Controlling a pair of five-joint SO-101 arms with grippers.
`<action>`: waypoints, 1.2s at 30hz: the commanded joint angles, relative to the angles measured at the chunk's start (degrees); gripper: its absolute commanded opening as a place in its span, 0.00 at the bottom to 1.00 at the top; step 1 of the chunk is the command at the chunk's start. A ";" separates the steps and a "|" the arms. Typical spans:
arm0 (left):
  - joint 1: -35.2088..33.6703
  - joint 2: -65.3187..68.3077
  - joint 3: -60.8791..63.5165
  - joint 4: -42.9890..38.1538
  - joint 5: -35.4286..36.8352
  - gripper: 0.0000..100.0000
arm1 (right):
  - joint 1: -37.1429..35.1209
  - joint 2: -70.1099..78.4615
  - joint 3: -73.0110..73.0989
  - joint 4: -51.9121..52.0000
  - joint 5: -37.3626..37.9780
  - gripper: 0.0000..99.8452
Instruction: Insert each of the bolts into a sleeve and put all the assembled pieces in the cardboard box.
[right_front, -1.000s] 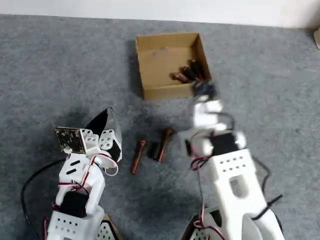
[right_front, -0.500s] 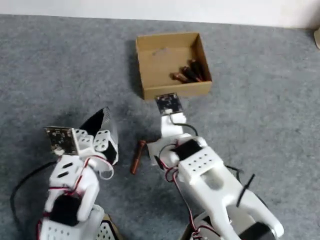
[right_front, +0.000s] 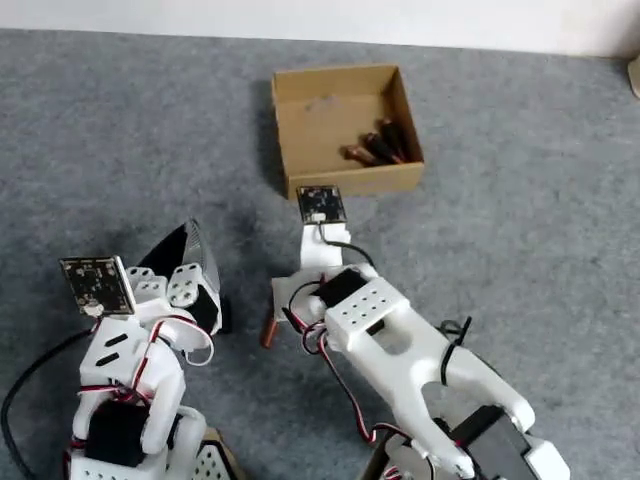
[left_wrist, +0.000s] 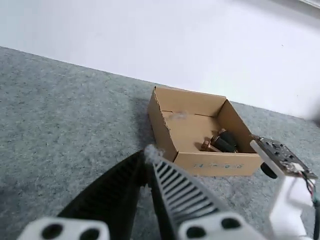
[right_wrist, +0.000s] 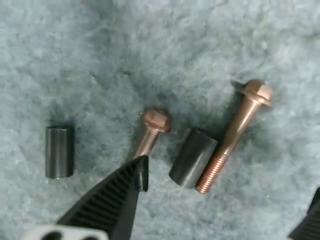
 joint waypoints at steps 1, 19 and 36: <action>-0.66 7.16 -2.95 -0.62 0.53 0.01 | -0.57 -1.36 -2.07 -1.19 -0.62 0.45; -2.86 33.98 -6.90 -9.23 0.44 0.01 | 5.41 3.56 2.24 -11.47 -0.44 0.45; -2.59 34.51 -6.73 -9.58 0.35 0.01 | 6.73 9.71 -0.31 -12.79 -0.53 0.45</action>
